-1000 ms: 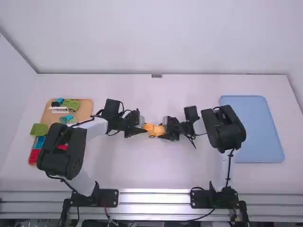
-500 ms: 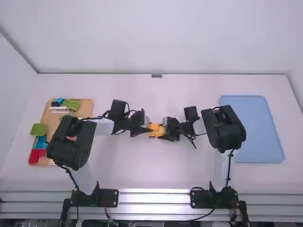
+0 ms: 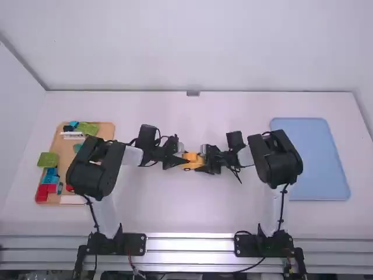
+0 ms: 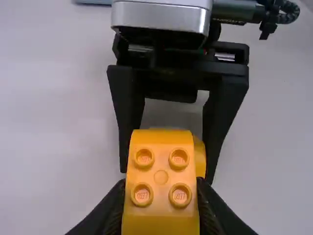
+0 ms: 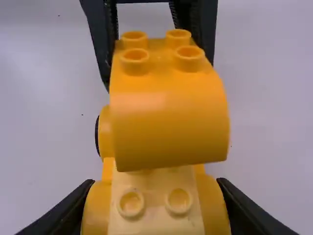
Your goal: Assemble lego blocks to make yellow taxi
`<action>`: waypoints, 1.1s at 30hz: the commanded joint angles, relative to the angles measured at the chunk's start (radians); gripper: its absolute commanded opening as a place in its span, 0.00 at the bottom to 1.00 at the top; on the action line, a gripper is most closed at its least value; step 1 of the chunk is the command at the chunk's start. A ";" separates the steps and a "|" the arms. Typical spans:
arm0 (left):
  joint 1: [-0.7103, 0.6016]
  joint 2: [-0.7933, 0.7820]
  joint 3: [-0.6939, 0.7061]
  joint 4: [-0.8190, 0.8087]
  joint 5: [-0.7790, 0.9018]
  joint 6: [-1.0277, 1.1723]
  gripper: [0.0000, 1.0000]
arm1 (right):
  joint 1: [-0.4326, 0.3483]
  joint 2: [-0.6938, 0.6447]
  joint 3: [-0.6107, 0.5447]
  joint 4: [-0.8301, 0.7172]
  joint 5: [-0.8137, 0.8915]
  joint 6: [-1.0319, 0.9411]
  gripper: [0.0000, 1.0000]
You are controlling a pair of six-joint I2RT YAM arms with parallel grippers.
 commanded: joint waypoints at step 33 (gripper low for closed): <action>-0.095 0.044 0.012 -0.026 -0.159 -0.014 0.02 | 0.005 0.015 -0.005 -0.033 0.000 -0.005 0.46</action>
